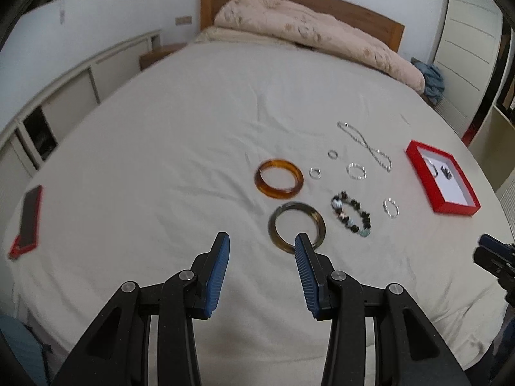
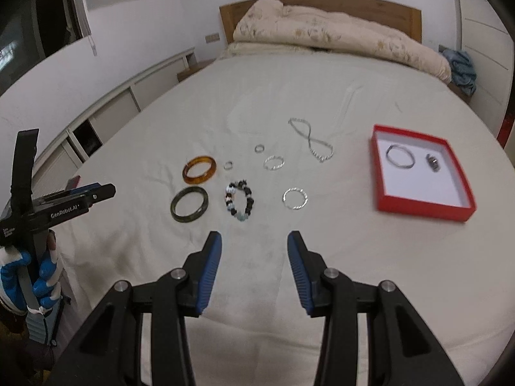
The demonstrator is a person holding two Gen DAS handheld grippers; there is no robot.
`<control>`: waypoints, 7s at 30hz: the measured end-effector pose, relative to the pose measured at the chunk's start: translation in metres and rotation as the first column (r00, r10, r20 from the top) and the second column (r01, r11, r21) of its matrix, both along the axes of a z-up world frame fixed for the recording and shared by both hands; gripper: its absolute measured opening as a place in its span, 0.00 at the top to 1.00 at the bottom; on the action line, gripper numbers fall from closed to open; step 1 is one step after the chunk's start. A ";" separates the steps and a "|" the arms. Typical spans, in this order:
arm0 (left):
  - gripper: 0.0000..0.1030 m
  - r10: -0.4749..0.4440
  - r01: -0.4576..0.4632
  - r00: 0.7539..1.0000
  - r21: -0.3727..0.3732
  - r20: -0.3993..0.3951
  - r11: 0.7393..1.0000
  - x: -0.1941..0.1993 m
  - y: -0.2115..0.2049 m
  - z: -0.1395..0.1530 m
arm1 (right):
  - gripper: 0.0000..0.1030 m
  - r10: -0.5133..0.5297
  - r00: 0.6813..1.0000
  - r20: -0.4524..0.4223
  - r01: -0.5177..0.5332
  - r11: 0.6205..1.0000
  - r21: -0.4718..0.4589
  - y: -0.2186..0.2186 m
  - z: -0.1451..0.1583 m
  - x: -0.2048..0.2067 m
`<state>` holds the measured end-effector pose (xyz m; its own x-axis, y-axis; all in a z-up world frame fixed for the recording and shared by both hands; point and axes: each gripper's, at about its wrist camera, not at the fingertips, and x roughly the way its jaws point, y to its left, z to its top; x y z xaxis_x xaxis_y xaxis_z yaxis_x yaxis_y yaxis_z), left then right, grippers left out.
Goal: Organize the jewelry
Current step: 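Grasp the dark bangle with left gripper while right gripper grasps the beaded bracelet, then carry dark bangle and beaded bracelet into the red box and release, then withdraw both grippers and move toward the amber bangle and hoops, then grasp the amber bangle with left gripper while right gripper grasps a twisted silver hoop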
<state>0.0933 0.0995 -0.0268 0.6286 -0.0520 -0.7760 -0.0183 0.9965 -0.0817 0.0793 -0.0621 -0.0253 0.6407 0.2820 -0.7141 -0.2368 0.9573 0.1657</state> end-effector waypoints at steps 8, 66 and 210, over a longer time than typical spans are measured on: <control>0.60 -0.025 0.021 0.993 -0.031 -0.115 0.999 0.047 0.001 -0.053 | 0.60 0.059 0.991 -0.122 -0.060 0.998 -0.005 0.031 -0.054 0.059; 0.92 -0.112 0.114 0.990 0.024 -0.092 0.993 0.040 -0.104 -0.009 | 0.84 -0.099 0.995 0.024 0.098 0.995 0.033 -0.104 -0.004 0.039; 0.52 0.119 -0.119 0.976 0.010 -0.182 0.993 0.160 0.032 -0.091 | 0.82 0.083 0.978 -0.190 -0.095 0.994 -0.051 -0.023 -0.125 0.173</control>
<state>0.2534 0.1315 -0.1180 0.4790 0.0138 -0.8777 -0.1510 0.9863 -0.0669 0.2519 -0.0855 -0.1501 0.4679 0.2856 -0.8364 -0.2915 0.9433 0.1591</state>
